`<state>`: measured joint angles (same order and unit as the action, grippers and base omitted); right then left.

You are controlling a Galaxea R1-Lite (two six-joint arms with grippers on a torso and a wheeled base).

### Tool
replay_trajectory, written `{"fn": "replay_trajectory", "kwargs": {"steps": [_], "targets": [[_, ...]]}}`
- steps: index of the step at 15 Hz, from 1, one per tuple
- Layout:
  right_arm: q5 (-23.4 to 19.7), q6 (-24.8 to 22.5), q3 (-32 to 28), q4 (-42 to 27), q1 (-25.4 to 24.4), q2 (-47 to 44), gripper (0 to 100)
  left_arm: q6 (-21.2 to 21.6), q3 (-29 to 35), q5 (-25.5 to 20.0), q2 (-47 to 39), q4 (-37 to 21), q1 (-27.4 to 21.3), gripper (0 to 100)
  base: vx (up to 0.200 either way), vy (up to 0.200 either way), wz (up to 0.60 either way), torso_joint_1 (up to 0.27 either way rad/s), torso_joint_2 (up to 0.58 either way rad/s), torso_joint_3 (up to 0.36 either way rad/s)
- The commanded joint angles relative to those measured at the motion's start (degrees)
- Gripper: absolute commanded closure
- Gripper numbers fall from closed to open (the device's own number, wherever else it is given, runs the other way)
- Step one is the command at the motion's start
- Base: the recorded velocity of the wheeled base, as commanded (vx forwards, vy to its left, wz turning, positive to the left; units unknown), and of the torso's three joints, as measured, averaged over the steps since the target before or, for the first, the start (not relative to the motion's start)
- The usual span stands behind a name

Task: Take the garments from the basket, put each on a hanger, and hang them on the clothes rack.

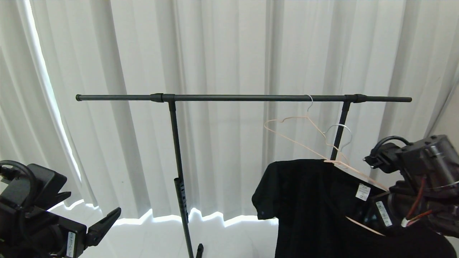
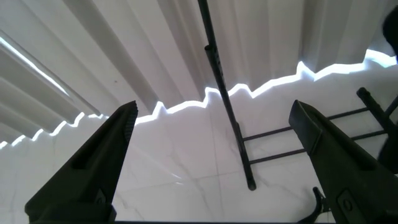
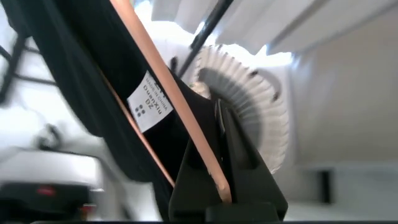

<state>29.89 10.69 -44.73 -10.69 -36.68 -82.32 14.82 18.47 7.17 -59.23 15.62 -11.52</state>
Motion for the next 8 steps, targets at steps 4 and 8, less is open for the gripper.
{"fn": "replay_trajectory", "kwargs": {"steps": [4,8], "targets": [[4.6,15.6,-20.3,-13.4,-4.2,-15.6,100,1.3,0.0,0.0,0.2,0.0,0.0,0,0.000,0.000,0.00,0.000,0.00,0.000],[9.0,15.0,-21.4,-13.3,-4.0,-15.6,100,1.4,0.0,0.0,0.5,0.0,0.0,0,0.050,0.000,0.00,0.001,0.00,0.002]]}}
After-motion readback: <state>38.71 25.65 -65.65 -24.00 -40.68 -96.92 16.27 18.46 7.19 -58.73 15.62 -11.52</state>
